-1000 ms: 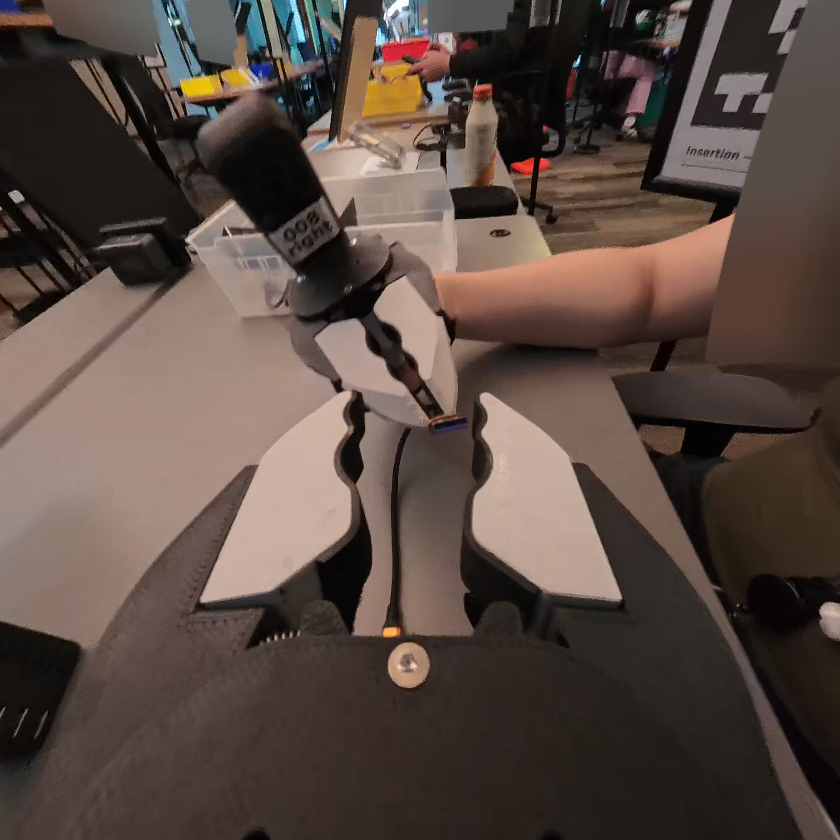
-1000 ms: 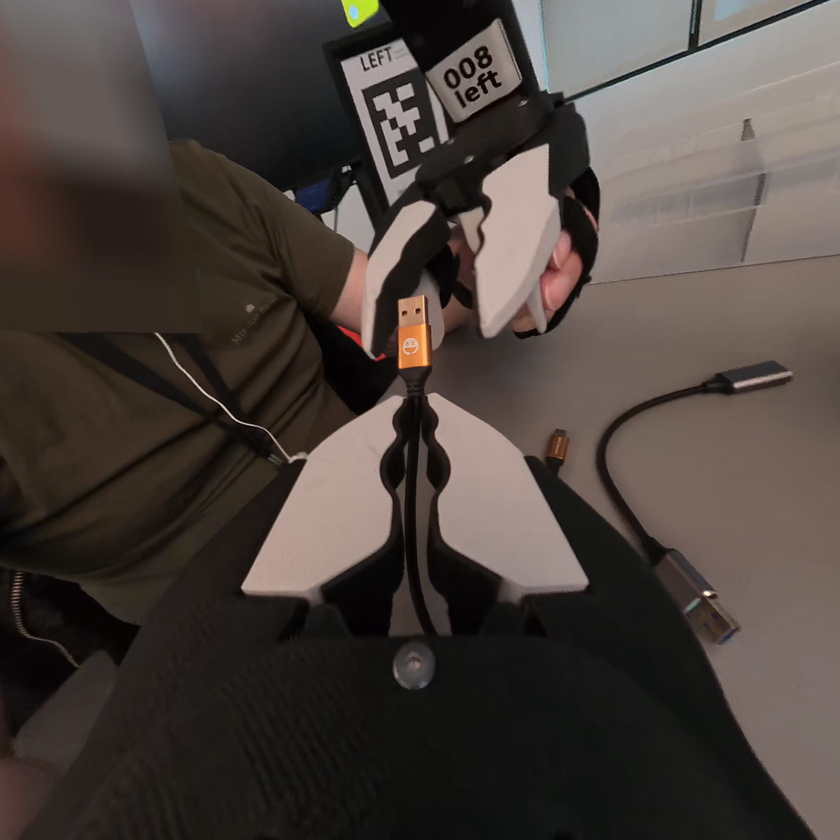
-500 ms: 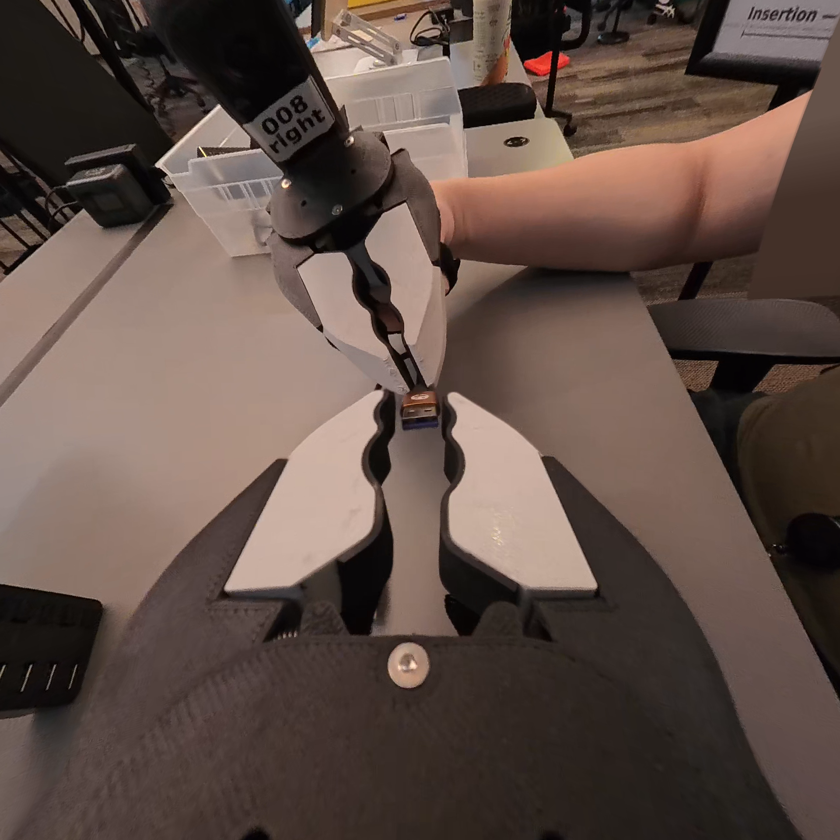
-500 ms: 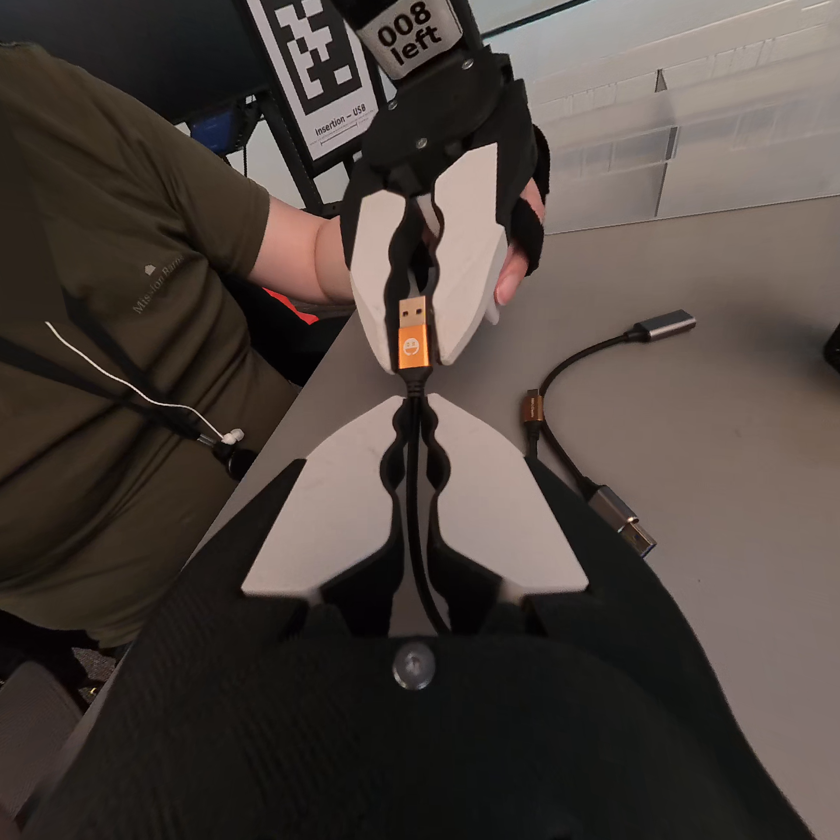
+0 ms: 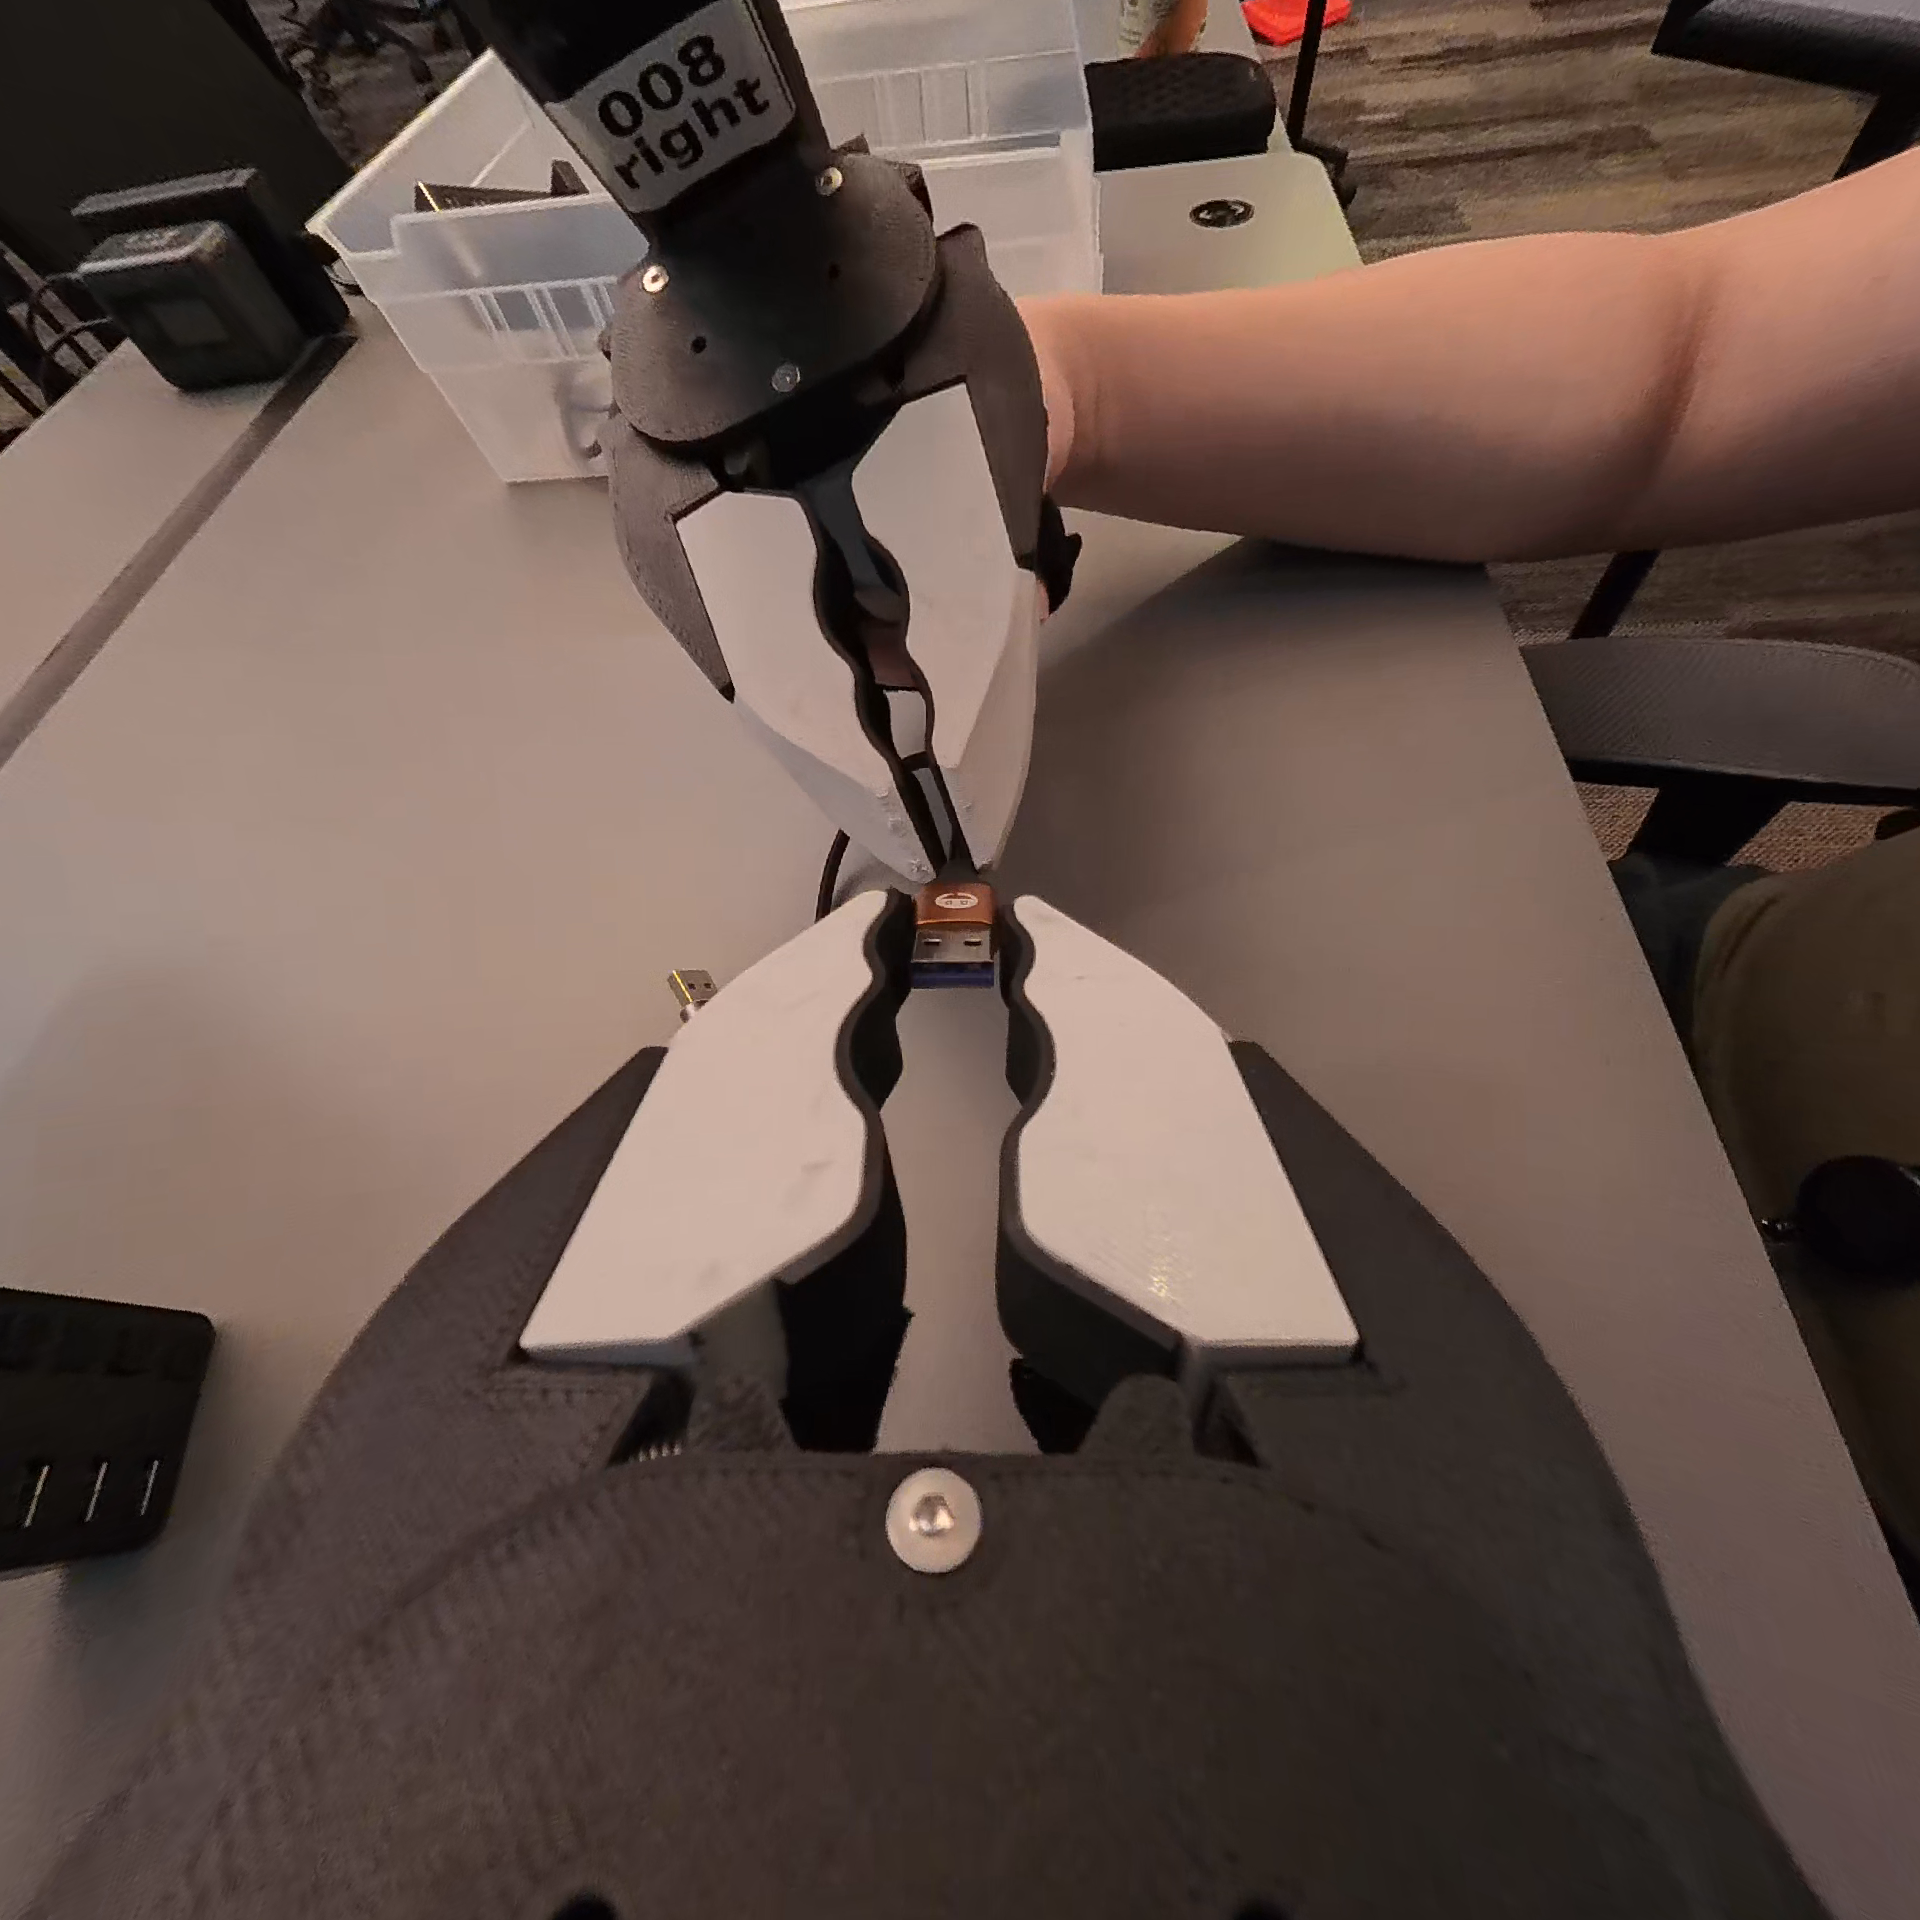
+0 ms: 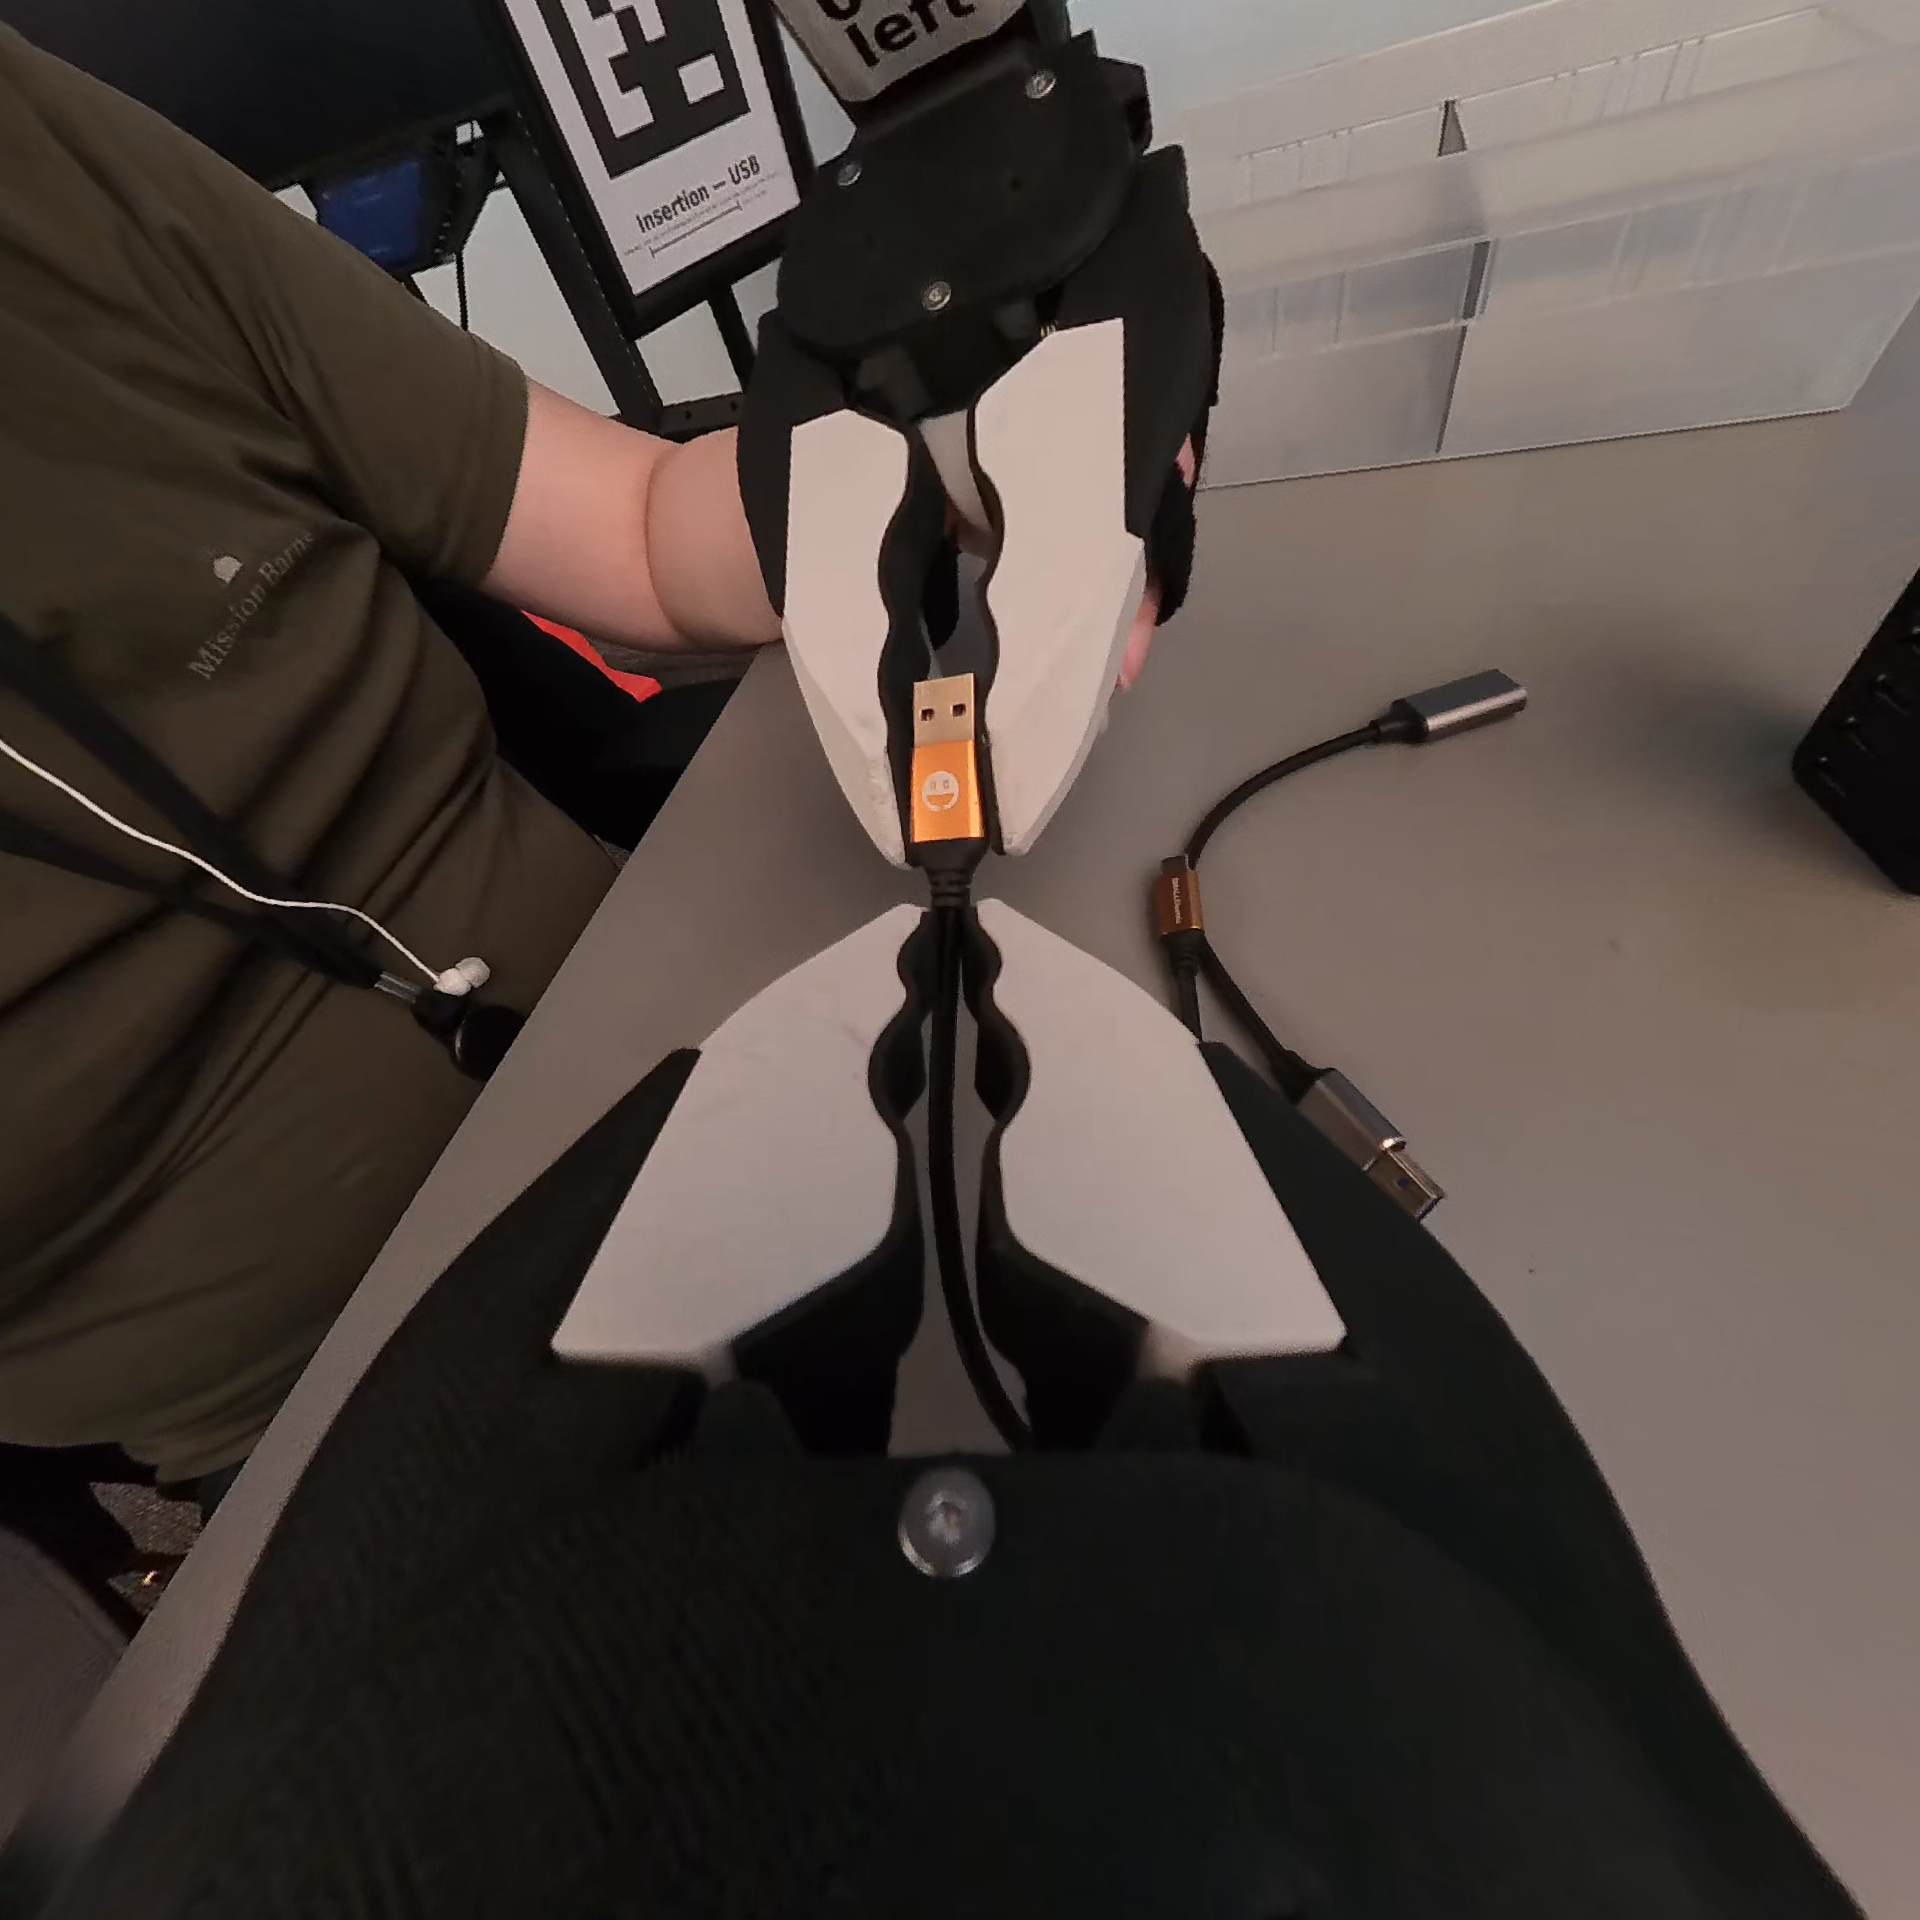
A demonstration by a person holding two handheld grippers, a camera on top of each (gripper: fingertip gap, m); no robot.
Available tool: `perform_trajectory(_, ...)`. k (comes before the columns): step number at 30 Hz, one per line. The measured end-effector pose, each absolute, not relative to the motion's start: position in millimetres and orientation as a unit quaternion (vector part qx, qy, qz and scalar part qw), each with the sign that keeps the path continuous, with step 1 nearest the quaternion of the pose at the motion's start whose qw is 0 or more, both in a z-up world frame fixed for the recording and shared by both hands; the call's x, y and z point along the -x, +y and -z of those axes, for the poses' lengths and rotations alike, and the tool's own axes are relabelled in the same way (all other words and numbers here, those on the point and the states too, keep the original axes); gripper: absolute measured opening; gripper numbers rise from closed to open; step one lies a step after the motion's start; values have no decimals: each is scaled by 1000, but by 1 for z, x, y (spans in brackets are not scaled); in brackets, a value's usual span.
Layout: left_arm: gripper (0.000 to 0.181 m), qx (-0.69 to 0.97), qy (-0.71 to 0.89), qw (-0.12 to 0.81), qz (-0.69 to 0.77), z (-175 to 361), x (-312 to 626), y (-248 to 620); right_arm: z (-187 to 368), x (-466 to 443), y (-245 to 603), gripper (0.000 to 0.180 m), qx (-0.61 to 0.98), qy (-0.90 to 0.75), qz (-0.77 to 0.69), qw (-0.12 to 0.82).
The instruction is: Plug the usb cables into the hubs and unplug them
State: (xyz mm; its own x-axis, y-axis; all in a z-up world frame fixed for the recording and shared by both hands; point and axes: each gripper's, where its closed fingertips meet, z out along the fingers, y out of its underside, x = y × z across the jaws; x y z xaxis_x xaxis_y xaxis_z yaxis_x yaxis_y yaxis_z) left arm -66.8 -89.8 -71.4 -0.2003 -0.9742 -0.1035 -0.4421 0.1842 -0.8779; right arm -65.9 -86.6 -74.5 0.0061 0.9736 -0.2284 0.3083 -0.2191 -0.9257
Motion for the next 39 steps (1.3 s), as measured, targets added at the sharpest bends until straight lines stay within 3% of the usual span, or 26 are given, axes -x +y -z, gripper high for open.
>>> perform_trajectory(7, 14, 533, 669, 367, 367, 68, 68, -81, 71, 66, -79, 4, 614, -509, -467, 382)
perform_trajectory(11, 14, 550, 636, 395, 370, 56, 72, -65, 51, 62, -64, 18, 595, -497, -420, 472)
perform_trajectory(14, 14, 570, 589, 421, 389, 40, 78, -49, 15, 61, -76, 19, 535, -490, -430, 537)
perform_trajectory(19, 14, 559, 531, 441, 459, 11, 85, -45, 34, 103, -121, 28, 500, -561, -475, 459)
perform_trajectory(24, 14, 519, 534, 450, 492, -6, 87, -60, 66, 127, -71, 46, 609, -446, -473, 455)
perform_trajectory(28, 14, 501, 555, 443, 495, -6, 84, -71, 25, 111, -54, 57, 549, -353, -514, 557)
perform_trajectory(32, 14, 496, 563, 427, 505, -1, 81, -77, -20, 87, -74, 43, 445, -353, -507, 649)
perform_trajectory(39, 14, 490, 569, 430, 501, -1, 80, -79, -11, 84, -75, 8, 476, -396, -477, 624)
